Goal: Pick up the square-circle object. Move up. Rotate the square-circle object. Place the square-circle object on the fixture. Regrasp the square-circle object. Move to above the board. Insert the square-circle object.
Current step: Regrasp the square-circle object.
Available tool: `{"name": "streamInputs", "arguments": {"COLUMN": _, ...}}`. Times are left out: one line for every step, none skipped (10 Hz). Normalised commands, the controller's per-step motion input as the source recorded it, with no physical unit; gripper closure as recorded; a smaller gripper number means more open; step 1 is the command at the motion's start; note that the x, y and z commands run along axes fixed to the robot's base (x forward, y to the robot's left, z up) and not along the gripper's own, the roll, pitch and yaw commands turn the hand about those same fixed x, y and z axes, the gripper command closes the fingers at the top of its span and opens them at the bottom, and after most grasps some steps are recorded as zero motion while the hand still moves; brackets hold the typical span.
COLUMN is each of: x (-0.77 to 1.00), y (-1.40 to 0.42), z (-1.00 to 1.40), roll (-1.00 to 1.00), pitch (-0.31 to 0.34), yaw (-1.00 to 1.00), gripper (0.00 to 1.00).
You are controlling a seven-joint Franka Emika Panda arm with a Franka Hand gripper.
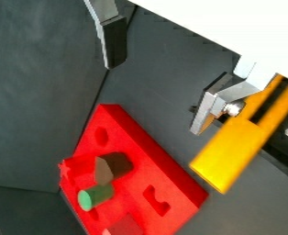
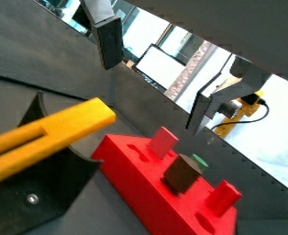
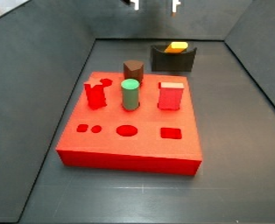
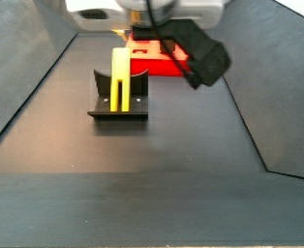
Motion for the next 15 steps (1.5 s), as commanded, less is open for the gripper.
{"name": "streamInputs", "arguments": {"x": -0.79, "y": -0.01, "z": 0.02, "roll": 0.09, "pitch": -0.064, "yaw": -0.04, "gripper": 0.0}}
{"name": "streamInputs", "arguments": {"x": -0.65, "y": -0.01, "z": 0.02, "roll": 0.1, "pitch": -0.081, "yaw": -0.03, "gripper": 0.0}}
{"name": "streamInputs", "arguments": {"x": -0.38, "y": -1.0, "z": -0.69, "roll": 0.82, "pitch": -0.006, "yaw": -1.0, "gripper": 0.0}}
{"name": "streamInputs", "arguments": {"x": -0.25, "y": -1.0, "z": -0.67, "roll": 0.82, "pitch": -0.016, "yaw": -1.0, "gripper": 0.0}}
{"name": "streamInputs", "arguments": {"x": -0.07, "y": -1.0, "z": -0.47, "roll": 0.81, "pitch": -0.055, "yaw": -1.0, "gripper": 0.0}}
{"name": "streamInputs", "arguments": {"x": -0.06, "y": -0.89, "z": -0.36, "roll": 0.81, "pitch": -0.071, "yaw": -1.0, "gripper": 0.0}}
{"name": "streamInputs", "arguments": {"x": -0.06, "y": -0.58, "z": -0.2, "roll": 0.8, "pitch": -0.113, "yaw": -1.0, "gripper": 0.0}}
{"name": "streamInputs", "arguments": {"x": -0.05, "y": -0.29, "z": -0.07, "roll": 0.79, "pitch": -0.153, "yaw": -1.0, "gripper": 0.0}}
{"name": "streamInputs", "arguments": {"x": -0.05, "y": -0.09, "z": 0.0, "roll": 0.78, "pitch": -0.184, "yaw": -1.0, "gripper": 0.0}}
{"name": "streamInputs", "arguments": {"x": -0.05, "y": -0.02, "z": 0.0, "roll": 0.77, "pitch": -0.212, "yaw": -1.0, "gripper": 0.0}}
{"name": "streamInputs", "arguments": {"x": -0.04, "y": -0.04, "z": -0.01, "roll": 0.76, "pitch": -0.239, "yaw": -1.0, "gripper": 0.0}}
{"name": "streamInputs", "arguments": {"x": -0.04, "y": -0.03, "z": 0.0, "roll": 0.75, "pitch": -0.276, "yaw": -1.0, "gripper": 0.0}}
{"name": "streamInputs", "arguments": {"x": -0.06, "y": -0.02, "z": 0.01, "roll": 0.74, "pitch": -0.302, "yaw": -1.0, "gripper": 0.0}}
{"name": "streamInputs", "arguments": {"x": -0.07, "y": -0.02, "z": 0.02, "roll": 0.72, "pitch": -0.33, "yaw": -1.0, "gripper": 0.0}}
{"name": "streamInputs", "arguments": {"x": -0.07, "y": -0.01, "z": 0.01, "roll": 0.71, "pitch": -0.353, "yaw": -1.0, "gripper": 0.0}}
